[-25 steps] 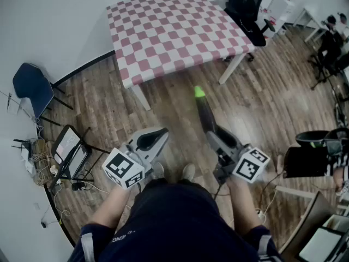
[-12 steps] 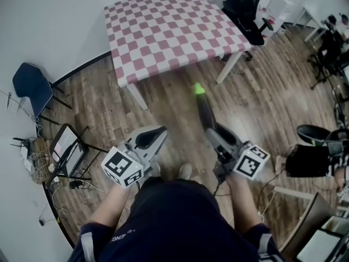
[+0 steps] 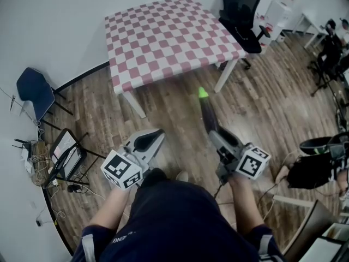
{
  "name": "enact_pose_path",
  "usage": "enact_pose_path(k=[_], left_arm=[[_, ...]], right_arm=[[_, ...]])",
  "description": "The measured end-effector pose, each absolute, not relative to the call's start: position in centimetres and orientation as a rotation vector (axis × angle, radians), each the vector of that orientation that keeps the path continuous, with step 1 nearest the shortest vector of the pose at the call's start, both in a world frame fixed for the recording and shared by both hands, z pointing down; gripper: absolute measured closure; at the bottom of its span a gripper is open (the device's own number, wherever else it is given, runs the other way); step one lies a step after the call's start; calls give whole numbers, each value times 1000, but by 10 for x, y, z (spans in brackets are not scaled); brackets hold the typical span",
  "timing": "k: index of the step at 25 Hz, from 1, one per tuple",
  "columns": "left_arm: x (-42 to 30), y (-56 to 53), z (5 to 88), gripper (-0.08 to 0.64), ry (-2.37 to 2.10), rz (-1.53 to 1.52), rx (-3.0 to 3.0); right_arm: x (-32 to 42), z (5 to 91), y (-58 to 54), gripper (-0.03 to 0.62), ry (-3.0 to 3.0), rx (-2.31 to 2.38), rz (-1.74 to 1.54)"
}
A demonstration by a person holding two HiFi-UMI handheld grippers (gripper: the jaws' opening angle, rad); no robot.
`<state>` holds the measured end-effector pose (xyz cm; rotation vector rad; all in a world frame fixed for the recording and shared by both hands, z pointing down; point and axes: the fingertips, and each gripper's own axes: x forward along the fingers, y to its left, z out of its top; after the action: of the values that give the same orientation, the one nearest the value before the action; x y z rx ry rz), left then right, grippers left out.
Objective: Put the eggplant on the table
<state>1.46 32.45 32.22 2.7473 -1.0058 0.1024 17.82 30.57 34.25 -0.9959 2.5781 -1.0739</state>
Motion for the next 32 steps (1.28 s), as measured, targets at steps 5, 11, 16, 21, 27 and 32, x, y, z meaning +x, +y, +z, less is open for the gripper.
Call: enact_pose_path(k=[5,11,16,21,27,32], left_arm=[[33,313,321,525,-988,113,2764],[48,287,331,525,-963,106,2759],[50,249,348,525,-954,94,2740],[44,197,363,525,-933,90,2712],[16,106,375,525,-931,97,2690],[-18,28,381,525,-932,98,2648]], right_arm=[[191,344,297,405,2553,-1000,-1092],[209,354,273,405,2548,-1038,-1103],[219,373,243,405,2550,-1087,-1138],[218,393,191,405,2544,-1121,-1196],[183,407,100,405,2562,-1111,-1238],[149,414,24,405,2575,-1113,-1292]])
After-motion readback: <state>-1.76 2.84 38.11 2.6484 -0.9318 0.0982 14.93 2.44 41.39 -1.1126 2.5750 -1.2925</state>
